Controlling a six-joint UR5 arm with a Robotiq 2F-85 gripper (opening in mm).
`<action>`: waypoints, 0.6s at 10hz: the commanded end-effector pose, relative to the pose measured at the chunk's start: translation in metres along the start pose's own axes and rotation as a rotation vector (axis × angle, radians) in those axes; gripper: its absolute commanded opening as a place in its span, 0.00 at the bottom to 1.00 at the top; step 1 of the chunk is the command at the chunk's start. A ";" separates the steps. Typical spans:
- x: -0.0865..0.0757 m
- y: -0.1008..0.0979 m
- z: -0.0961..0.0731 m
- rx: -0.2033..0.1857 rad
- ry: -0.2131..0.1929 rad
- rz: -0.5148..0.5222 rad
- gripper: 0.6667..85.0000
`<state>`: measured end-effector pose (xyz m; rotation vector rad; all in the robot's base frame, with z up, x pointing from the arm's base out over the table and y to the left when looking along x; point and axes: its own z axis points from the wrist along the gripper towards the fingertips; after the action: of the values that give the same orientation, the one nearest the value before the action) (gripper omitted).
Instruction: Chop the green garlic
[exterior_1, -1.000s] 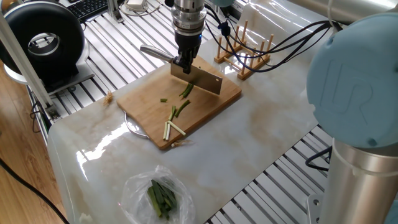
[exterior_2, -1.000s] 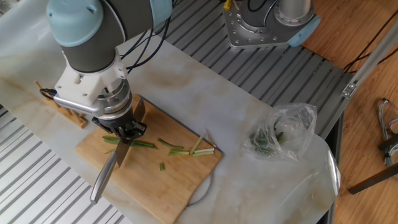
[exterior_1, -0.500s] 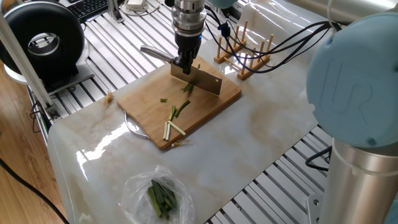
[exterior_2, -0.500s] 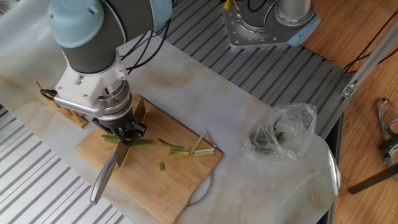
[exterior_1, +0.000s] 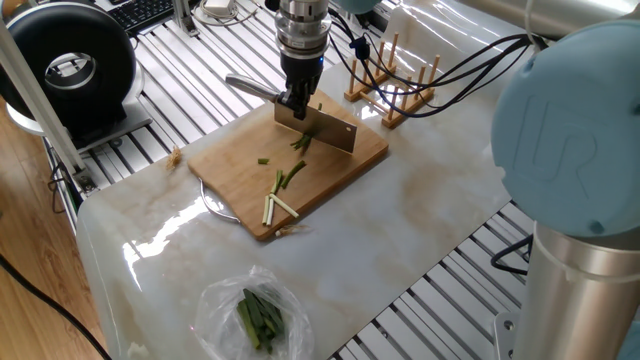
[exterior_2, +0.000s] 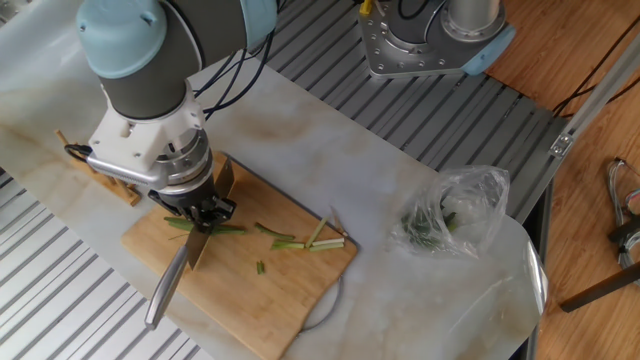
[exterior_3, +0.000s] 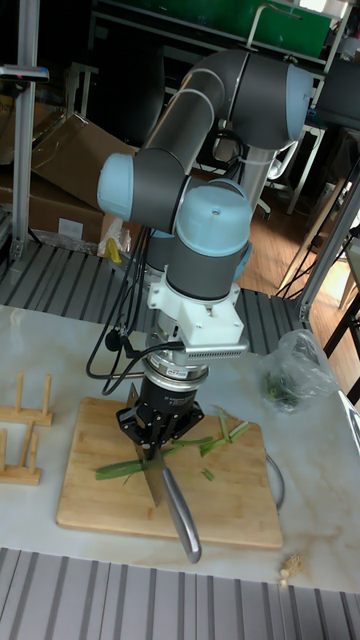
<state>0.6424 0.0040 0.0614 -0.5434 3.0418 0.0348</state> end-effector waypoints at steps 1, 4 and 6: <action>-0.004 0.002 0.002 -0.016 -0.015 0.006 0.01; -0.003 0.003 -0.005 -0.015 0.007 0.010 0.01; -0.003 0.002 -0.005 -0.016 0.003 0.009 0.01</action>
<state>0.6433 0.0055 0.0635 -0.5419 3.0491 0.0402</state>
